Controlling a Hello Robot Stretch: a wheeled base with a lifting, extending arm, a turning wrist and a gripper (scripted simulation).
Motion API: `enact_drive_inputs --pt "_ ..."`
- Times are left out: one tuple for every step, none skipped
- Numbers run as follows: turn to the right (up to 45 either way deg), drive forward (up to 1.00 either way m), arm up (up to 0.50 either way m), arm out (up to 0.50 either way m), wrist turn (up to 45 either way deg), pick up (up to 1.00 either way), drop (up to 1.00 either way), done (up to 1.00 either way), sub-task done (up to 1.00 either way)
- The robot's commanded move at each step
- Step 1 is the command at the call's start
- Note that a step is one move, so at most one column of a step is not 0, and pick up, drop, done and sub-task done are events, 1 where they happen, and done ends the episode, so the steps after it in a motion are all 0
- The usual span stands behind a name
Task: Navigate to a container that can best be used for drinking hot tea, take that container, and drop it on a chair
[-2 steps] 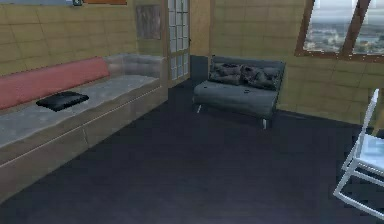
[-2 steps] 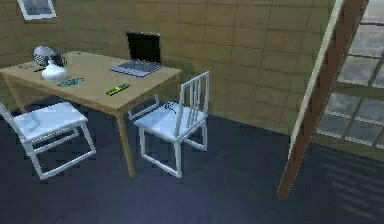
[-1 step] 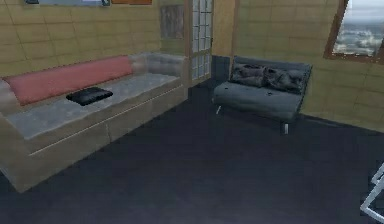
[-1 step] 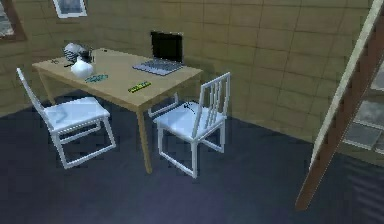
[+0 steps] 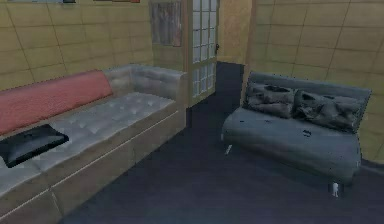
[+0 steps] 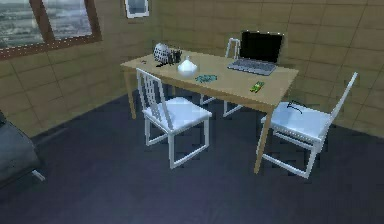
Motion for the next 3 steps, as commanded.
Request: enact_drive_inputs --pt "-3.0 0.00 0.00 0.00 0.0 0.00 0.00 0.00 0.00" --pt "0.0 1.00 0.00 0.00 0.0 0.00 0.00 0.00 0.00" --pt "0.0 0.65 0.00 0.00 0.0 0.00 0.00 0.00 0.00"
